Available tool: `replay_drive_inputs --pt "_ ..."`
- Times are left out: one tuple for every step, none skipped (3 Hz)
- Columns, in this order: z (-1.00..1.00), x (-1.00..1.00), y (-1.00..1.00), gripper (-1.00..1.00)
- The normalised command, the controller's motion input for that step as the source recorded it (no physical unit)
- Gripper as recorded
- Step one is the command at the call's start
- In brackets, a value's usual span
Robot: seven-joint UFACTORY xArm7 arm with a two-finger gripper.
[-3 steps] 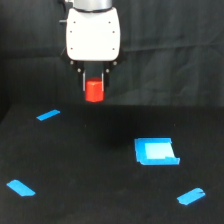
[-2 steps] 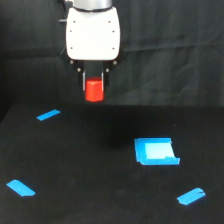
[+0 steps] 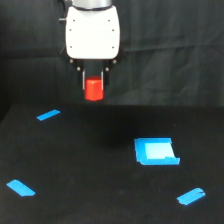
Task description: Pick up the red object from the table
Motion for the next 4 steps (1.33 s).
replay_drive_inputs --pt "0.09 -0.01 -0.01 -0.92" --pt "0.09 -0.02 0.0 -0.92" --pt "0.08 -0.02 0.0 -0.9" --pt "0.08 -0.02 0.0 -0.9"
